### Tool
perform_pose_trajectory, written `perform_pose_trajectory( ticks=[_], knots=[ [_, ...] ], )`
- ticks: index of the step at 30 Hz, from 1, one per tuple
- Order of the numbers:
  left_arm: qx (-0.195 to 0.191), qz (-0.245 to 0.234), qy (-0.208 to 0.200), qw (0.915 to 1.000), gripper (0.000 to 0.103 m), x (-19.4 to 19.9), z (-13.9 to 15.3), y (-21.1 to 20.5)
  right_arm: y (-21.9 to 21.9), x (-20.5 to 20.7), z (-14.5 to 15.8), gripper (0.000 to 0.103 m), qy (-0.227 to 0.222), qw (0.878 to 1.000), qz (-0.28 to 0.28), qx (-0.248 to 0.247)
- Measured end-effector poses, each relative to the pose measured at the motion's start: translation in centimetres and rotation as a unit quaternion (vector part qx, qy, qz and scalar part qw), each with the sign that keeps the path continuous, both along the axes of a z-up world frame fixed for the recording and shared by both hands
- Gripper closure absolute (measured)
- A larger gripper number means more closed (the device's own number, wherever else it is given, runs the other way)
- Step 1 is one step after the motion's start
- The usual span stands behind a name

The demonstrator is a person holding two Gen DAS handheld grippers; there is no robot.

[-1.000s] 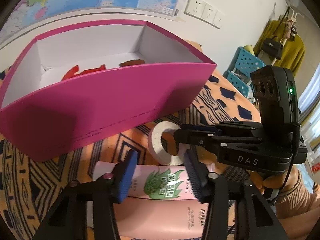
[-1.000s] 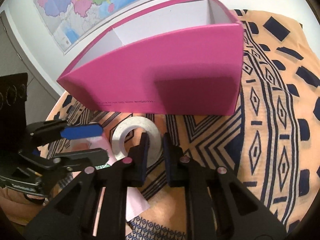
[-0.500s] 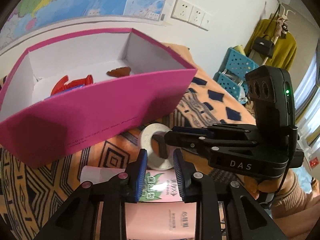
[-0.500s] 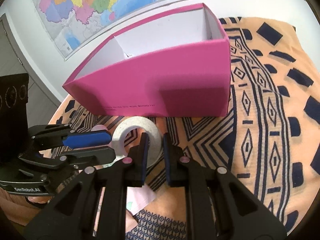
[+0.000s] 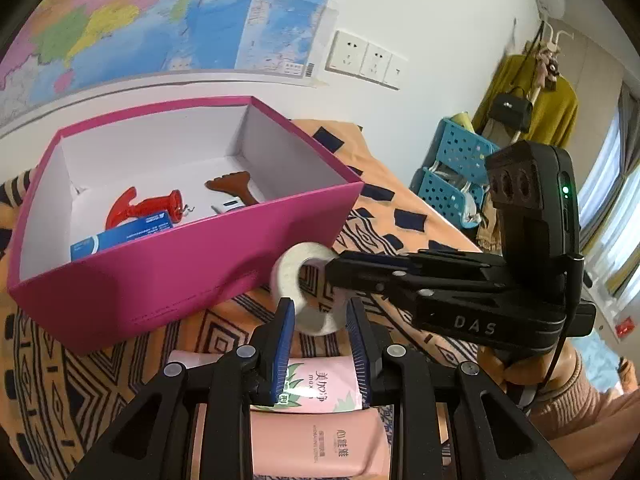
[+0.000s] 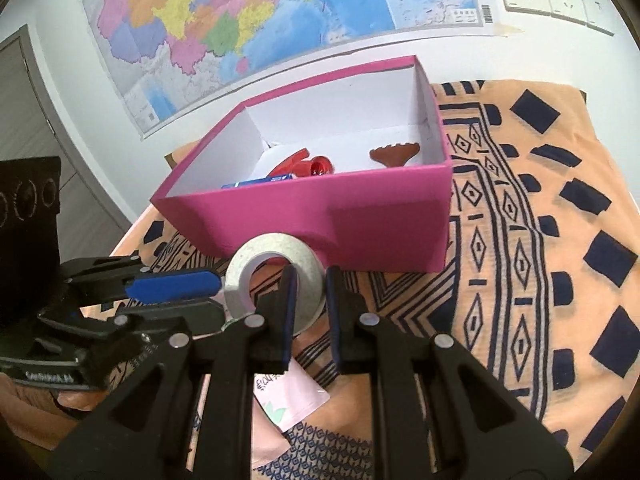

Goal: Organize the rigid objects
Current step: 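Carry the tape roll into the pink box and open the right gripper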

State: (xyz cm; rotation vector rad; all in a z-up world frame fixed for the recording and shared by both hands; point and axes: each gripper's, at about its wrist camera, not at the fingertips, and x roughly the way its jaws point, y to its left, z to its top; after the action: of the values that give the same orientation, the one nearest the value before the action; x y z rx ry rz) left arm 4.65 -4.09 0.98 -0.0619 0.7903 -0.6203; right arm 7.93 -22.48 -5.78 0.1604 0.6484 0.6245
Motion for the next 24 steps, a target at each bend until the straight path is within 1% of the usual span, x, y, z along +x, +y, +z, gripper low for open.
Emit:
perform_pose_trajectory(
  ticks=[5, 14, 24],
  knots=[
    [0.004, 0.005, 0.008, 0.9999, 0.075, 0.3, -0.2, -0.2, -0.2, -0.2, 0.6, 0.086, -0.008, 1.000, -0.002, 0.004],
    [0.006, 0.005, -0.015, 0.9999, 0.075, 0.2, 1.1, -0.7, -0.1, -0.5, 2.3, 0.086, -0.034, 0.999, -0.005, -0.009],
    [0.002, 0.010, -0.035, 0.9993, 0.075, 1.5, 3.1, -0.7, 0.0, 0.2, 5.0, 0.086, -0.067, 0.997, -0.007, -0.022]
  ],
)
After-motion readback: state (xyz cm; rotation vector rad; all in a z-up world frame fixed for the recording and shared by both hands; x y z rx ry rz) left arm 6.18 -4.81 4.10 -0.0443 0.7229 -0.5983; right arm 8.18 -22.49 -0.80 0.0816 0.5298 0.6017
